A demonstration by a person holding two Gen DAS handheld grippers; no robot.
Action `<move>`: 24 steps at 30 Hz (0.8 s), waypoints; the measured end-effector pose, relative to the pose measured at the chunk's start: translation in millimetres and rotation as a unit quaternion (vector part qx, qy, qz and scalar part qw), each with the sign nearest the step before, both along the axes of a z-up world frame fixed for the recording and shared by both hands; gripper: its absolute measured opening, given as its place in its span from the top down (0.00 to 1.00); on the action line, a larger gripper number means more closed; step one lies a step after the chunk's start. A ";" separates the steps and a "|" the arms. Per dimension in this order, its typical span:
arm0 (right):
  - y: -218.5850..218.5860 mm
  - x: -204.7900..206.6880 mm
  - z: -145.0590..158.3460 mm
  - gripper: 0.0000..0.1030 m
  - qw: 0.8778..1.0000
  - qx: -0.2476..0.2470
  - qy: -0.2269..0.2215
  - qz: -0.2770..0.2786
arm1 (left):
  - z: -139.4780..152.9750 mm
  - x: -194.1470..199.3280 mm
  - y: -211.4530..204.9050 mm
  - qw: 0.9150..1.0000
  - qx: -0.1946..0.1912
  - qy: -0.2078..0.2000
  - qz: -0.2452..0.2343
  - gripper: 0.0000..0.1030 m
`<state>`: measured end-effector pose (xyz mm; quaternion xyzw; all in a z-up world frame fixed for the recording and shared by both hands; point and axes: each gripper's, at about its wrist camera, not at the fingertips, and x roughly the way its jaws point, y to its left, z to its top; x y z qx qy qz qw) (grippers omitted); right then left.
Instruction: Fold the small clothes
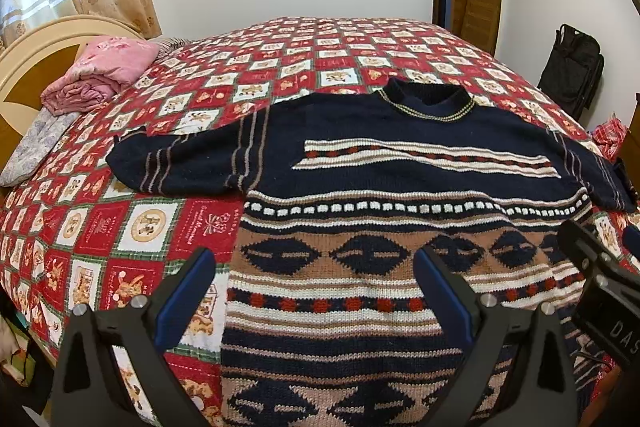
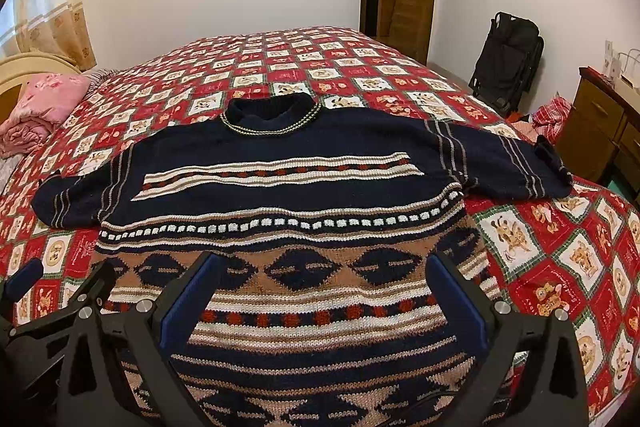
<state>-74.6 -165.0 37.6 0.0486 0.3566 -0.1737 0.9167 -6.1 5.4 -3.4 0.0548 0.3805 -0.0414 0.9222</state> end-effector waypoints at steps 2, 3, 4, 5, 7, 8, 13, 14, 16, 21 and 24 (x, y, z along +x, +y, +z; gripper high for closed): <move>-5.0 1.7 -1.2 0.01 1.000 0.002 0.001 -0.002 | -1.8 1.8 -1.5 1.000 -0.003 0.005 -0.001 0.02; -7.8 2.4 -1.8 0.01 1.000 0.003 0.001 -0.003 | -3.1 3.0 -1.8 1.000 -0.010 0.010 -0.002 0.02; -13.3 3.7 -2.8 0.01 1.000 0.004 0.004 -0.003 | -4.3 4.6 -2.1 1.000 -0.014 0.014 -0.002 0.02; -17.5 4.4 -3.5 0.01 1.000 0.005 0.005 -0.003 | -5.8 6.4 -2.5 1.000 -0.017 0.019 -0.004 0.02; -31.8 5.1 -4.7 0.01 1.000 0.005 0.007 -0.005 | -9.2 11.2 -3.0 0.999 -0.020 0.028 -0.008 0.02; -43.4 4.5 -4.6 0.01 1.000 0.008 0.006 -0.008 | -11.6 14.3 -3.8 0.999 -0.023 0.035 -0.013 0.02; -137.2 -1.2 1.6 0.01 0.997 0.031 0.004 -0.064 | -20.4 26.4 -8.9 0.997 -0.042 0.060 -0.027 0.01; -160.5 -2.0 3.2 0.01 0.996 0.029 0.004 -0.080 | -21.1 28.3 -11.1 0.997 -0.039 0.060 -0.028 0.01; -205.4 -3.1 6.8 0.01 0.993 0.034 0.006 -0.109 | -21.0 32.3 -18.3 0.998 -0.023 0.054 -0.032 0.01; -327.8 -8.3 7.9 0.02 0.972 0.010 0.008 -0.236 | -20.6 40.0 -34.2 0.998 0.006 0.040 -0.047 0.01; -379.0 13.1 -5.0 0.02 0.968 -0.050 0.058 -0.239 | -22.0 45.0 -40.1 0.998 0.007 0.040 -0.054 0.01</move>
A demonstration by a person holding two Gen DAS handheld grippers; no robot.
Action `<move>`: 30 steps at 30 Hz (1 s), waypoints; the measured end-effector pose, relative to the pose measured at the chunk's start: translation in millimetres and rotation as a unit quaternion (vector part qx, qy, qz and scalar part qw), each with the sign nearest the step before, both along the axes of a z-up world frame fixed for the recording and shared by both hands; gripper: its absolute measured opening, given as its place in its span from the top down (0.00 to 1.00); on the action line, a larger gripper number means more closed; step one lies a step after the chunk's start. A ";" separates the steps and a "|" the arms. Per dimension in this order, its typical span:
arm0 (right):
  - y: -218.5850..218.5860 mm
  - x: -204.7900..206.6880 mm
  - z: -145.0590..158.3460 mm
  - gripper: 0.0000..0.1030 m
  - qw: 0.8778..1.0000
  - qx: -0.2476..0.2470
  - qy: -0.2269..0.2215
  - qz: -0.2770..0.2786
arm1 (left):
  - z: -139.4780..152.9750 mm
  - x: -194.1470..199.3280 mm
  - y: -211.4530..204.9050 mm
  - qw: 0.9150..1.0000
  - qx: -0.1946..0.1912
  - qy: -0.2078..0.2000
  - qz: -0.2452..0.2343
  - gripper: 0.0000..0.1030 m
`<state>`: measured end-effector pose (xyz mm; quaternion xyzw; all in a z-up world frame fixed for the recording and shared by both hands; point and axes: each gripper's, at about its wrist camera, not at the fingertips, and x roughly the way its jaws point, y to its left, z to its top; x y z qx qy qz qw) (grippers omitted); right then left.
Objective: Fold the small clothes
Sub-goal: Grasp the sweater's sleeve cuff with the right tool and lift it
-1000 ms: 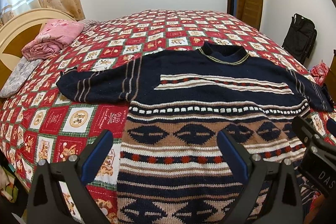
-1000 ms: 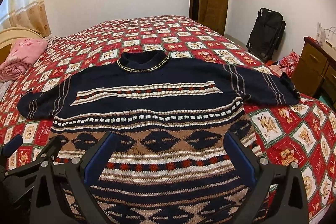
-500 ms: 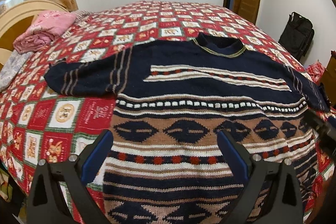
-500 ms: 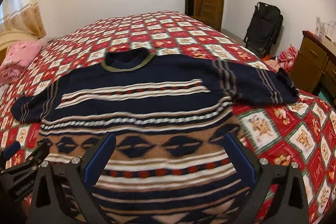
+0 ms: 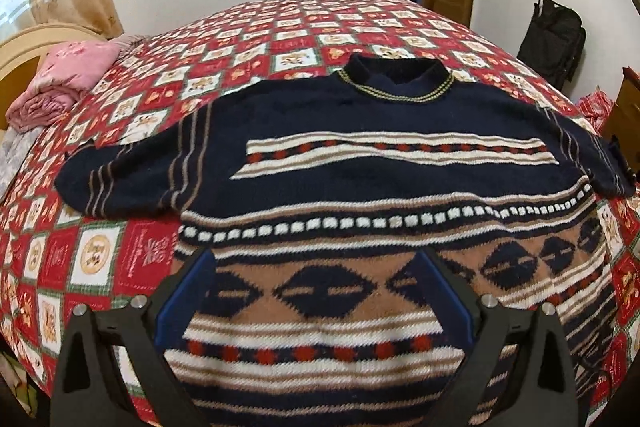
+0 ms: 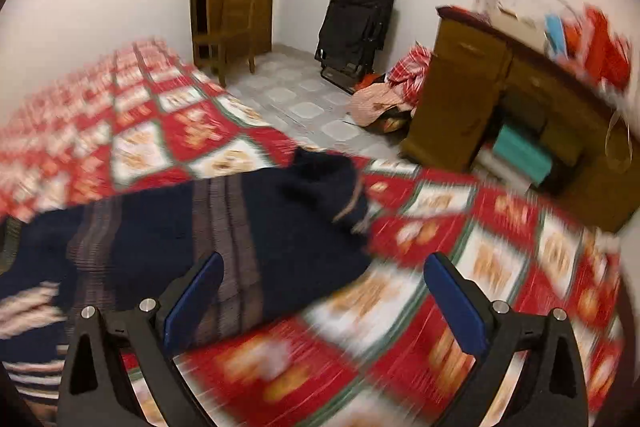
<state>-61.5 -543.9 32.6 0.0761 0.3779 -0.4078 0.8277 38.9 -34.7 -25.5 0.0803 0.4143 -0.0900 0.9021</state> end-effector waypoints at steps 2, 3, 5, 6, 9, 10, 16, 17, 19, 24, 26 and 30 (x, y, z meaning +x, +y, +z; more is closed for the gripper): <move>-15.4 14.0 -10.2 0.07 0.999 -0.022 0.034 0.009 | -1.3 4.1 -4.1 1.000 0.006 0.001 0.000 0.01; -23.2 19.8 -15.2 0.09 0.998 -0.027 0.049 0.015 | -2.4 6.5 -6.0 1.000 0.009 0.002 0.000 0.01; -41.0 31.7 -27.6 0.14 0.997 -0.013 0.075 0.028 | -4.5 11.2 -8.6 1.000 0.011 0.008 0.001 0.01; -50.3 35.9 -33.7 0.25 0.996 -0.004 0.085 0.025 | -5.6 13.6 -9.0 1.000 0.009 0.011 0.002 0.01; -71.0 39.8 -45.7 0.45 0.996 0.046 0.079 0.015 | -6.7 16.9 -10.8 1.000 0.008 0.014 0.005 0.01; -79.0 36.0 -47.2 0.45 0.996 0.072 0.056 0.013 | -7.0 17.6 -11.2 1.000 0.008 0.015 0.006 0.01; -87.2 24.5 -42.6 0.90 0.994 0.110 0.020 0.010 | -8.0 18.8 -10.4 1.000 0.011 0.022 0.008 0.01; -87.2 22.3 -38.0 0.90 0.993 0.115 0.013 0.013 | -6.7 17.9 -8.6 1.000 0.008 0.021 0.009 0.01; -83.0 17.9 -24.4 0.90 0.994 0.111 -0.001 0.014 | -3.3 17.0 -4.6 1.000 0.002 0.017 0.010 0.01; -39.2 24.0 36.4 0.90 0.988 0.118 -0.074 0.062 | 7.4 16.1 13.1 0.999 -0.021 0.006 0.024 0.01; 1.6 36.4 67.7 0.90 0.980 0.128 -0.104 0.112 | 9.9 15.6 22.5 0.999 -0.034 0.006 0.031 0.01; 99.0 64.2 122.2 0.90 0.950 0.147 -0.171 0.218 | 15.8 12.9 45.4 0.997 -0.056 0.000 0.050 0.01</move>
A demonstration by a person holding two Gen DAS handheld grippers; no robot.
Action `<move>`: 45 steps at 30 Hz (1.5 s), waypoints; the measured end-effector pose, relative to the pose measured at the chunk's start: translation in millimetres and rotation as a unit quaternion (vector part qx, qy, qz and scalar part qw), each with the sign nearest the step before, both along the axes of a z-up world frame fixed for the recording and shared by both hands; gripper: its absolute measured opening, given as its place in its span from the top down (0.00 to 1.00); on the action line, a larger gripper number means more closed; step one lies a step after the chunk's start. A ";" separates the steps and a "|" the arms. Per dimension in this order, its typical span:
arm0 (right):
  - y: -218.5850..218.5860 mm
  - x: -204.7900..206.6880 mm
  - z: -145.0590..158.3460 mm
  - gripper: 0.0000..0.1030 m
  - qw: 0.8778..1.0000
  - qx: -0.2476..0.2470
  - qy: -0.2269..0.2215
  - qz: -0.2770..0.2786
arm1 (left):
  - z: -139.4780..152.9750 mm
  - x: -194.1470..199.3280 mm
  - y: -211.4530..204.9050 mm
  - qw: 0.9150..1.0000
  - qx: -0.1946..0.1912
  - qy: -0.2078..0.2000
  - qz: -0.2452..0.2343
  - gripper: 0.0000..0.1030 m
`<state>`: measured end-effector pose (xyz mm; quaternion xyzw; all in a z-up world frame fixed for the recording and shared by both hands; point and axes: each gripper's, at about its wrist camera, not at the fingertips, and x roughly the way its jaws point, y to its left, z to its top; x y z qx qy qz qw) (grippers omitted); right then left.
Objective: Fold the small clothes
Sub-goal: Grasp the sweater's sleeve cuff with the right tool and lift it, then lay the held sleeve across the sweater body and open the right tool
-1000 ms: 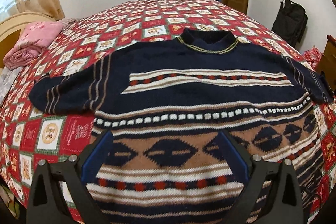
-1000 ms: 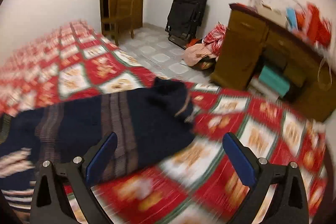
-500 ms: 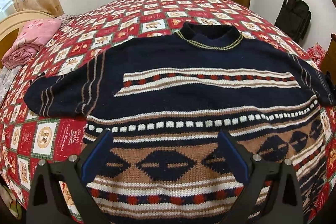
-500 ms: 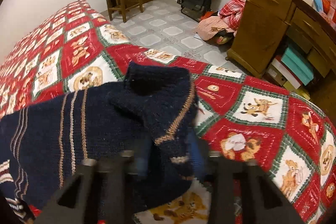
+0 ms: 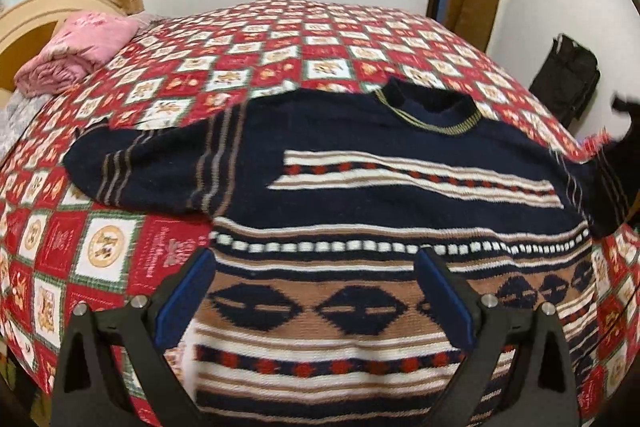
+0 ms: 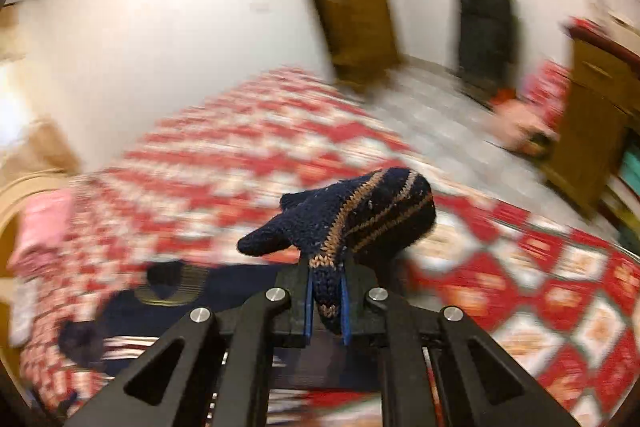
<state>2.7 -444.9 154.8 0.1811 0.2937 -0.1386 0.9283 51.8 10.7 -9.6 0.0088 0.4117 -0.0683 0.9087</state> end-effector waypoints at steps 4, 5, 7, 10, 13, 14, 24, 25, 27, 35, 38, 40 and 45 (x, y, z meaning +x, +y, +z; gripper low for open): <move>113.7 40.5 12.8 0.90 0.994 -0.006 -0.033 0.109 | 5.3 -3.0 29.6 1.000 -0.012 -0.012 0.021 0.01; 145.3 51.8 5.3 0.90 0.991 -0.012 -0.032 0.133 | 5.7 -3.2 37.2 0.999 -0.011 -0.014 0.028 0.01; 193.5 70.5 -17.0 0.90 0.985 -0.022 -0.023 0.171 | 5.7 -4.5 54.3 0.999 -0.008 -0.019 0.043 0.01; 266.6 98.9 -77.0 0.90 0.972 -0.010 0.012 0.233 | 4.9 -6.6 80.8 0.997 -0.002 -0.028 0.066 0.01; 321.1 112.1 -130.3 0.90 0.959 -0.039 0.044 0.277 | 1.5 -4.5 106.3 0.995 0.001 -0.030 0.092 0.01; 337.3 114.5 -150.9 0.90 0.952 -0.042 0.061 0.297 | -0.8 -3.3 115.2 0.995 -0.001 -0.028 0.100 0.01; 375.9 89.7 -180.5 0.36 0.926 -0.097 0.138 0.339 | -18.2 8.1 143.7 0.993 -0.018 -0.016 0.119 0.01; 376.9 82.4 -174.2 0.36 0.923 -0.103 0.137 0.344 | -17.8 7.2 142.2 0.993 -0.015 -0.020 0.115 0.01; 379.0 76.2 -162.7 0.36 0.925 -0.107 0.118 0.344 | -17.6 6.1 140.6 0.993 -0.009 -0.025 0.111 0.01; 418.6 100.0 -171.3 0.66 0.913 -0.182 0.133 0.340 | -11.7 -1.3 150.7 0.993 -0.008 -0.032 0.111 0.01; 422.9 119.9 -198.8 0.70 0.915 -0.156 0.177 0.327 | -10.0 -3.6 161.7 0.992 0.005 -0.039 0.122 0.01; 427.4 126.5 -202.6 0.70 0.925 -0.133 0.171 0.311 | -11.9 -2.0 171.0 0.990 0.006 -0.038 0.134 0.01; 448.2 134.1 -204.8 0.66 0.924 -0.169 0.155 0.307 | -22.8 2.7 204.9 0.984 -0.041 -0.033 0.169 0.01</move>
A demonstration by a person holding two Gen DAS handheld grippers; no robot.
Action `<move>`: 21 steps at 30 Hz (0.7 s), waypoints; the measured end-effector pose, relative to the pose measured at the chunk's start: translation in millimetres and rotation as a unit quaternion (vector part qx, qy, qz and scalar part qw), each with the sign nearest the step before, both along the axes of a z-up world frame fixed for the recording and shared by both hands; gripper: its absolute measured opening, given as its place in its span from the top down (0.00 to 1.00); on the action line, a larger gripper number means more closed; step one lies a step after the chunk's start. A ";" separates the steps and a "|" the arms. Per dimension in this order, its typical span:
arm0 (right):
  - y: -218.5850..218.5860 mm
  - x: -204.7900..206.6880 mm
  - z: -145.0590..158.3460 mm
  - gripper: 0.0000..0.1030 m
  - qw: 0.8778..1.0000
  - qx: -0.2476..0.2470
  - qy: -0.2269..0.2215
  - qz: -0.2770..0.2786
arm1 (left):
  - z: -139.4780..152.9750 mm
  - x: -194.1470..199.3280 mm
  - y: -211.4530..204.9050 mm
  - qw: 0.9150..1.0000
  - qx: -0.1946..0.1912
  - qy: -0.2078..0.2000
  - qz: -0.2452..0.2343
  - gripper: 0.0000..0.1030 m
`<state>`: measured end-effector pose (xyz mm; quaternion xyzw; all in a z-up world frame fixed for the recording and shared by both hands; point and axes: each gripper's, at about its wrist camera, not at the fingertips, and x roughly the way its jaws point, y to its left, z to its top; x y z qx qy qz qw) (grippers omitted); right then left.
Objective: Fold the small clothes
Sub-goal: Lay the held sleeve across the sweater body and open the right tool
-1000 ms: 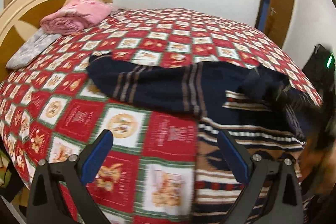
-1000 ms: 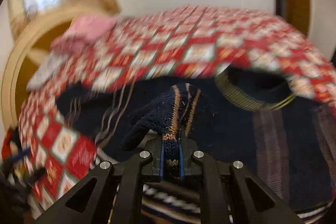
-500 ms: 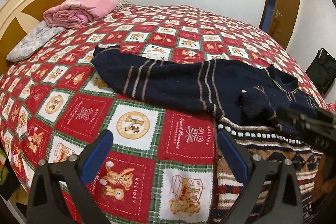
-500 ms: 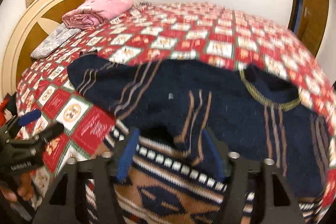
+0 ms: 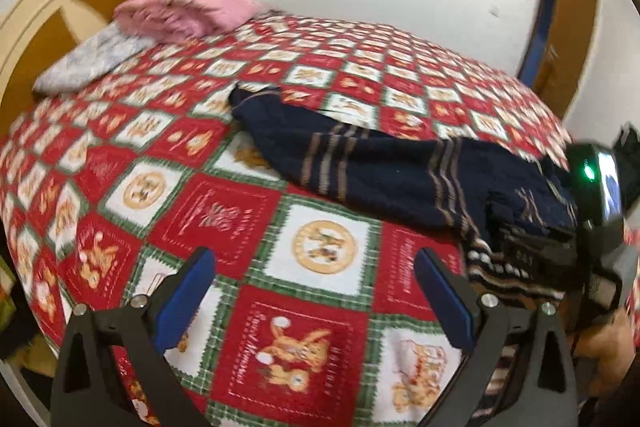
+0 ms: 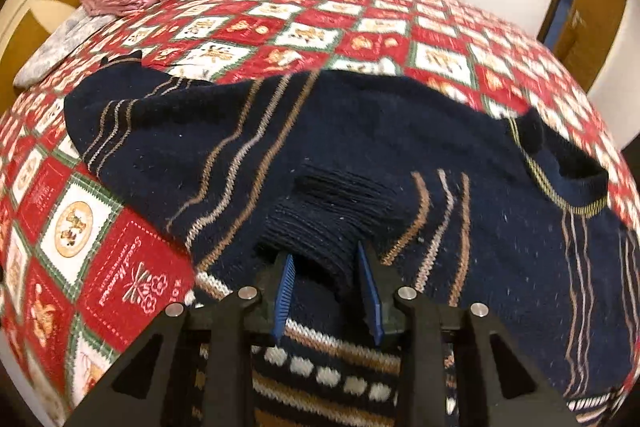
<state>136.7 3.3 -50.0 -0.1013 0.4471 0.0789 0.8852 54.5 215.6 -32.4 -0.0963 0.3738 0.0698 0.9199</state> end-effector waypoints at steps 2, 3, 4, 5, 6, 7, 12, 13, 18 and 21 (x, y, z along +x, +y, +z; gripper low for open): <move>-8.3 -2.4 6.4 0.66 1.000 0.022 0.004 0.007 | -7.2 3.2 14.3 0.999 -0.026 0.019 0.011 0.01; -12.9 -6.7 12.4 0.66 0.999 0.041 0.004 0.005 | -11.9 7.1 22.0 0.999 -0.033 0.034 0.020 0.00; -17.7 -13.7 22.1 0.66 0.998 0.068 0.000 0.005 | -15.4 10.4 29.0 0.998 -0.031 0.044 0.032 0.01; -18.7 -23.7 34.4 0.66 0.996 0.085 -0.014 0.012 | -17.2 14.5 34.9 0.998 -0.021 0.048 0.047 0.01; -17.3 -32.2 43.7 0.65 0.995 0.092 -0.028 0.022 | -16.8 19.2 41.1 0.997 -0.003 0.045 0.060 0.01; -15.1 -44.5 54.0 0.65 0.993 0.099 -0.045 0.036 | -14.8 24.5 46.7 0.997 0.014 0.038 0.070 0.01; -3.1 -98.9 81.1 0.65 0.986 0.108 -0.102 0.077 | 0.1 69.6 81.2 0.996 0.007 0.022 0.084 0.01; -1.3 -108.3 80.5 0.65 0.985 0.111 -0.102 0.080 | 2.8 81.9 86.6 0.996 0.005 0.023 0.087 0.01; -2.5 -131.1 71.0 0.65 0.986 0.124 -0.087 0.073 | 4.5 136.6 103.7 0.995 -0.021 0.037 0.091 0.01; -5.3 -140.7 61.0 0.65 0.986 0.136 -0.063 0.073 | 0.7 151.4 103.0 0.994 -0.045 0.043 0.090 0.04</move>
